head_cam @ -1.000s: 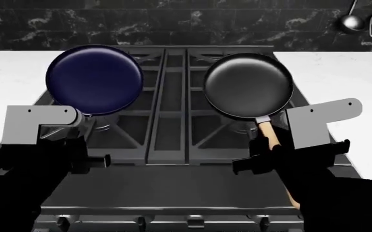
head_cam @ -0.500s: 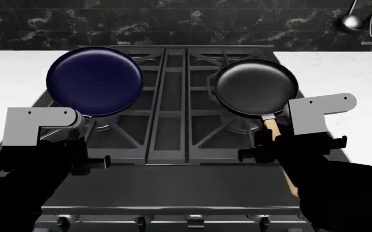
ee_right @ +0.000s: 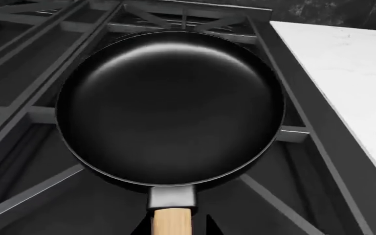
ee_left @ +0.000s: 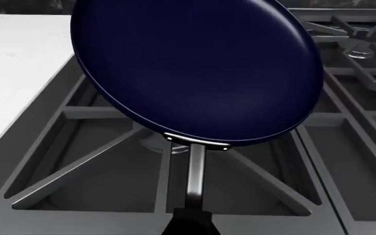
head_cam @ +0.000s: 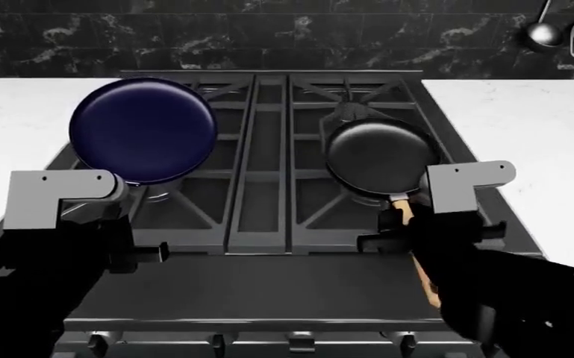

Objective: Place both pans onto different burners. Then place the tomato and the dumpling on different pans.

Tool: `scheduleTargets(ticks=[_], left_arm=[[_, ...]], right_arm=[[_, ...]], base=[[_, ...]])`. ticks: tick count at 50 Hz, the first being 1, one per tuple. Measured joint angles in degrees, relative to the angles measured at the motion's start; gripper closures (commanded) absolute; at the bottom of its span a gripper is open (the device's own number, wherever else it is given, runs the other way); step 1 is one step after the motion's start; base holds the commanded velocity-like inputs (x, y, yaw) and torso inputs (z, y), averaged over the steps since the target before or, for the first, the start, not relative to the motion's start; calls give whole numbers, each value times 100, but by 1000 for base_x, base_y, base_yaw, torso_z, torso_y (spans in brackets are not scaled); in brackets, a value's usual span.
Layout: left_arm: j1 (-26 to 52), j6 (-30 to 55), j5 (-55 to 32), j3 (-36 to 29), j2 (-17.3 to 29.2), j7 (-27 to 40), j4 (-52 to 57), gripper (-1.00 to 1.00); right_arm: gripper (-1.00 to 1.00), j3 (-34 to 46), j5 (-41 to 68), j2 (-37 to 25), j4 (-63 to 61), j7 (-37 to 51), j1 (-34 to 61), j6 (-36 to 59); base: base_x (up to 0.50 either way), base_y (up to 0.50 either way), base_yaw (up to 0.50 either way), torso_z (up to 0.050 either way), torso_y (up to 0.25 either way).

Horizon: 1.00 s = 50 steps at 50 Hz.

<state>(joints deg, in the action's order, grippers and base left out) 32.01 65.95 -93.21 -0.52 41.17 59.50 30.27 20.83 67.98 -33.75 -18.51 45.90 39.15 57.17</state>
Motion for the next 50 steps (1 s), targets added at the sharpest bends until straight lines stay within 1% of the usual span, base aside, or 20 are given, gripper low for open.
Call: scheduleTargets(ticks=[11,21,28,37,43,50], left_arm=[[-23,-38,51,-29,1,-46,-29,100],[58,-34,110,-113,-11,-94,-139,100],[406,35,90,-276,-79,-131,-559,100],[782,61,300,-519,-204,-358,-1253,100],[820,29,472,-624,-252,-494,-1541,100],[678,-57,646,-687,-266,-641,-1697,100]], right_arm=[[-100,-150,-68,-40,-187,70,165,67],[-100,-456,409,-159,-665,502,583,322],[-100,-692,809,-287,-1011,850,847,471],[-100,-837,985,-382,-1220,1004,928,503],[-100,-866,999,-402,-1272,1019,910,480],[-100,-880,980,-414,-1298,1003,856,435]], base=[[0,0,0,0,2],[0,0,0,1,1],[0,0,0,0,3],[0,0,0,0,1],[0,0,0,2,2],[0,0,0,0,2]])
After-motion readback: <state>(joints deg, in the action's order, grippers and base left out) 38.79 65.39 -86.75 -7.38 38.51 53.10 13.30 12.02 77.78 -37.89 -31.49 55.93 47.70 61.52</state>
